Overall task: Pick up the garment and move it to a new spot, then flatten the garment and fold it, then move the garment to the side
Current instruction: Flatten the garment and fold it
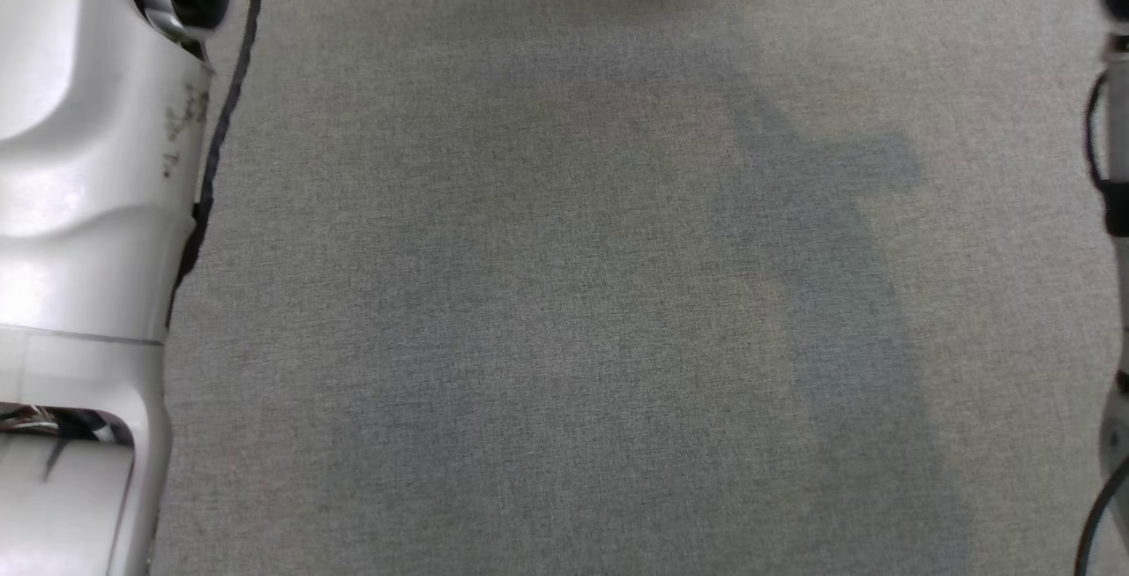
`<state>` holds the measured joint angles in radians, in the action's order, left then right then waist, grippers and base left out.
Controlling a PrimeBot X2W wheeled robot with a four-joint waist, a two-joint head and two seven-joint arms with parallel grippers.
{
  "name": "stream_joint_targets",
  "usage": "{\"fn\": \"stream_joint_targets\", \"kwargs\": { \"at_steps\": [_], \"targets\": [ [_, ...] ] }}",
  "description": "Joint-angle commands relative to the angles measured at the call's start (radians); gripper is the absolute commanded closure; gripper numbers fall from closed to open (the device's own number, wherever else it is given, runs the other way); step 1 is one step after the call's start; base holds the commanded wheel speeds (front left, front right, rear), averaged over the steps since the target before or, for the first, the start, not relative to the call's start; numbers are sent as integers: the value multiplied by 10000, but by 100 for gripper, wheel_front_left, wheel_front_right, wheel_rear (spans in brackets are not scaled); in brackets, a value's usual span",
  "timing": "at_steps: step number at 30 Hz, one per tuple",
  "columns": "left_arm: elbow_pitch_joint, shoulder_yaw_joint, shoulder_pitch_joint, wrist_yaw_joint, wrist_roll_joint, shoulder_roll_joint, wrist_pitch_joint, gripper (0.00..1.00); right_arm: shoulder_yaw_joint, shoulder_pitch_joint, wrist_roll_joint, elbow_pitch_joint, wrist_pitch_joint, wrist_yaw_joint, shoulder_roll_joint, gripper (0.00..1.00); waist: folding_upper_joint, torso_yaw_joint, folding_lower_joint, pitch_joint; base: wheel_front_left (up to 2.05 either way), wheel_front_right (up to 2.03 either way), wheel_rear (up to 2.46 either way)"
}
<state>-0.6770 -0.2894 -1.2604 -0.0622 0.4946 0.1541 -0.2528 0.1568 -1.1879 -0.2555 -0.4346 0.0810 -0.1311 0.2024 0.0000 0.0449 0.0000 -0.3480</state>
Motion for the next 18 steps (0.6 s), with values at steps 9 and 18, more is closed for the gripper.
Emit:
{"fn": "stream_joint_targets", "kwargs": {
  "at_steps": [9, 18],
  "targets": [
    [-2937, 305, 1417, -545, 370, -512, -127, 100, 1633, 706, -639, -3813, 1005, 5, -974, 100, 0, 92, 0, -231, 0, 0, 0],
    [-2881, 842, 3433, -657, -9, -834, -130, 100, 2581, 2486, -1916, -5036, 1802, 5, -1141, 100, 0, 3, 0, -292, 0, 0, 0]
  ]
}}
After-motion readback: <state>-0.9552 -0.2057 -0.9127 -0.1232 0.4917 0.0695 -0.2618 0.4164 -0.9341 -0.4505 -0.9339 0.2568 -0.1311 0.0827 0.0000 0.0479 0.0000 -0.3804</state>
